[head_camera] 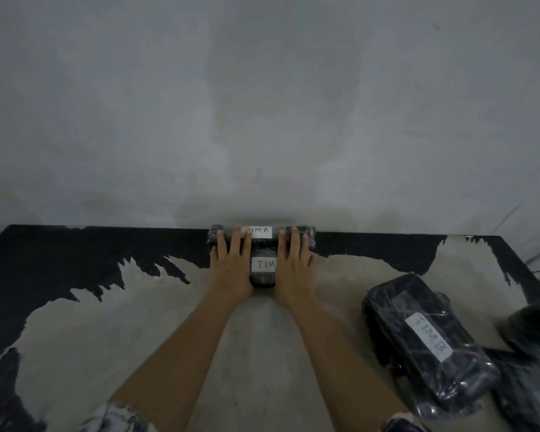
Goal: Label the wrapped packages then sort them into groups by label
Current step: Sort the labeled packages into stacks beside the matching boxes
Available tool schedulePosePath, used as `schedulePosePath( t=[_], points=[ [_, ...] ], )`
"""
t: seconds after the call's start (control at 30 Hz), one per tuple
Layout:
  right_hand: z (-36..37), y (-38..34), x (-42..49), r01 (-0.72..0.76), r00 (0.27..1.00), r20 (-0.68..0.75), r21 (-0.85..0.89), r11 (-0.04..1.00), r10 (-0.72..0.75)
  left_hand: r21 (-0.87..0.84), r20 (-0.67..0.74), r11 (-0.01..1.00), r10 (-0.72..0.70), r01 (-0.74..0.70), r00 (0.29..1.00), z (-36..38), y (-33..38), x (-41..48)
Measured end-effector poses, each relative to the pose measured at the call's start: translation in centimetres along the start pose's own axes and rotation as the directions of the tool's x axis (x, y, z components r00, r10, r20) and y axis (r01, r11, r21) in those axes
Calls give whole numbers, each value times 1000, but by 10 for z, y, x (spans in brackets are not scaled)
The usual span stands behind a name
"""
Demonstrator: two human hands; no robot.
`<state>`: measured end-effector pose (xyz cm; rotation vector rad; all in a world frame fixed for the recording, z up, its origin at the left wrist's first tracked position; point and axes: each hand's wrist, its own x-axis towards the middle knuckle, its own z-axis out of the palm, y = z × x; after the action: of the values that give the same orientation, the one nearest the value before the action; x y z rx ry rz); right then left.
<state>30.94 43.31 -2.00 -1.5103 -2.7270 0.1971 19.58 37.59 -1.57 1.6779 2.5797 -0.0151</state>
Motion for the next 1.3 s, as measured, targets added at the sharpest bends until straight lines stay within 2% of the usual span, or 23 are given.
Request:
schedulePosePath(
  t=[0.27, 0.7, 0.83, 1.13, 1.3],
  points=[
    [-1, 1, 36, 52, 998, -23, 1, 999, -52, -21, -8, 999, -48, 48, 999, 0, -10, 36],
    [1, -4, 36, 18, 1000, -16, -13, 1000, -18, 42, 58, 999, -5, 3, 998, -4, -18, 37],
    [0, -4, 31, 9, 1000, 6, -6, 1000, -9, 53, 22, 999, 11, -13, 1000, -5, -17, 32],
    [-14, -1, -11, -29, 999, -22, 66, 997, 30, -21, 24, 1000, -4, 5, 1000, -8, 9, -9],
    [-32, 15, -61, -52, 994, -89, 136, 989, 64, -146, 29, 989, 13, -9, 999, -13, 42, -51]
  ],
)
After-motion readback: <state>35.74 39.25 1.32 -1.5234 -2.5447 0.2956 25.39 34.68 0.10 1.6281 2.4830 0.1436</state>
